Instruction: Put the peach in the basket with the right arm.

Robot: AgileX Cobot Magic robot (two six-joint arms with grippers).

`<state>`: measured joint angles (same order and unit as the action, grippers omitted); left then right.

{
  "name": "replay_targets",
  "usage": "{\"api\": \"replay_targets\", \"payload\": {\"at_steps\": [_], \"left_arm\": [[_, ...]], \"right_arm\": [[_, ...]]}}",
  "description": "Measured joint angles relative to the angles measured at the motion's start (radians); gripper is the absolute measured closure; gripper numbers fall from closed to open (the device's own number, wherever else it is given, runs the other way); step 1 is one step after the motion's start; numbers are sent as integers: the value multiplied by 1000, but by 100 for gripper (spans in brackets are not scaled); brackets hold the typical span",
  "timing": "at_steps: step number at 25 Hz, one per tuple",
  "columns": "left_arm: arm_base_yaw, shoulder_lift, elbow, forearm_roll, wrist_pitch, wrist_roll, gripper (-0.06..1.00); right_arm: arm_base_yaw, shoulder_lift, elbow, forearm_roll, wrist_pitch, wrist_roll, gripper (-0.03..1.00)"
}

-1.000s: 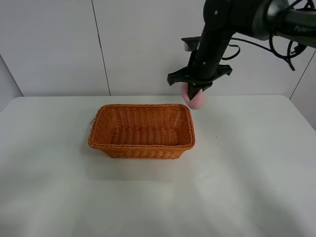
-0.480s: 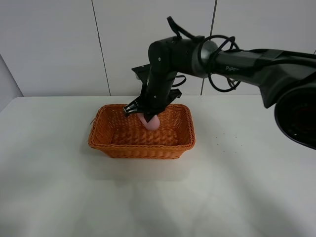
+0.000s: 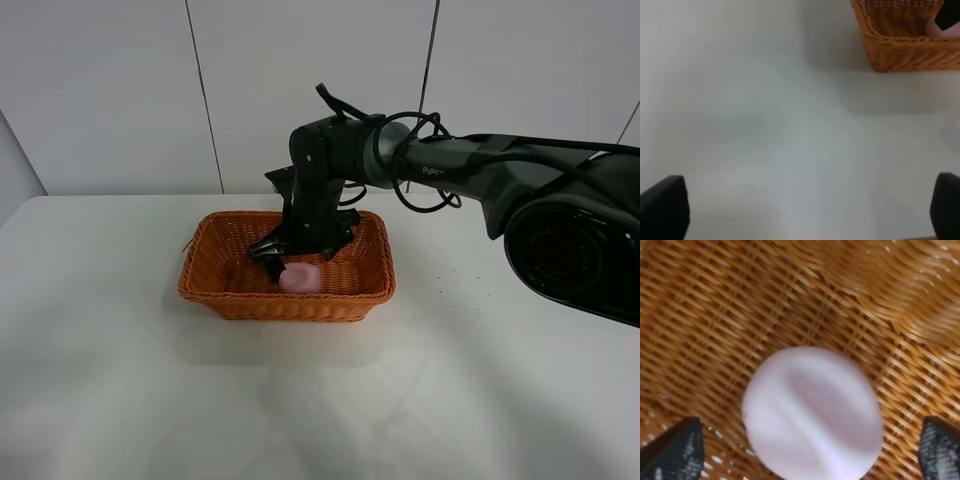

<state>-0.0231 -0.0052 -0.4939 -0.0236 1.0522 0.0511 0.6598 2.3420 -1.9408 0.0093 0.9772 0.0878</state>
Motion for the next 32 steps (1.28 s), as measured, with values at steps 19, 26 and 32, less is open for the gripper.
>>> {"api": "replay_targets", "payload": {"at_steps": [19,26,32], "left_arm": [[0,0,0,0,0,0,-4],[0,0,0,0,0,0,-4],[0,0,0,0,0,0,-4]], "right_arm": [[-12,-15,-418,-20,238,3,27],[-188,-15,-418,-19,238,-1,27],[-404,-15,-418,-22,238,-4,27]]}}
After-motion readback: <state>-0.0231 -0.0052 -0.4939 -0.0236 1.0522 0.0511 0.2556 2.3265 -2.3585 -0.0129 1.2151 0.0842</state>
